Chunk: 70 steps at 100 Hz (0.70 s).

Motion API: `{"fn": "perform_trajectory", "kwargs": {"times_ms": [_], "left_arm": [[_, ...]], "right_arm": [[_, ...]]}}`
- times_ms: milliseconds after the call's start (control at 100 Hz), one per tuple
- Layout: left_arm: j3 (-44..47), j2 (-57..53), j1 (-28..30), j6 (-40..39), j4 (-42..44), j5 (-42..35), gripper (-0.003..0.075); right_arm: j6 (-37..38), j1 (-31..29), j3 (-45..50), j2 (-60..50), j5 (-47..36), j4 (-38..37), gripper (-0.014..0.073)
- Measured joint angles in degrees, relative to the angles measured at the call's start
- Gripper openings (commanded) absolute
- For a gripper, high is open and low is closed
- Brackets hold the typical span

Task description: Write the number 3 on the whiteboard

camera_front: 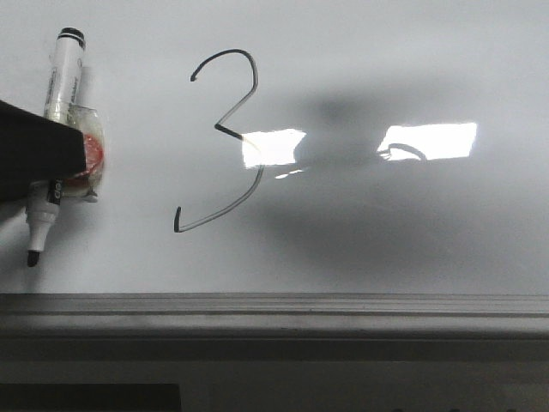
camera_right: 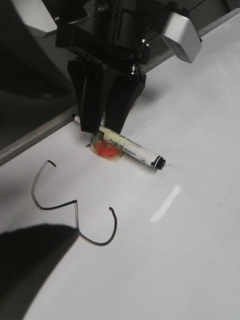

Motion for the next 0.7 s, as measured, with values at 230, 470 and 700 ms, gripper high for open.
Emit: {"fn": "perform_trajectory", "kwargs": {"times_ms": [230,470,700], "left_arm": [[0.0,-11.0,0.0,8.9,-0.3,0.6,-0.002],[0.0,-23.9,0.0,22.0,0.4,3.7,-0.002],[0.3,-33.9,0.0,28.0,4.5,11.7,-0.002]], "right_arm": [[-0.2,0.0,2.8,-5.0,-0.4,-1.8,-0.0052],[-0.2,0.0,16.8,-17.6,-11.5,-4.1,-0.0052],[-0.3,0.0,35.4,-36.1,-23.8,-4.4,-0.0052]]}}
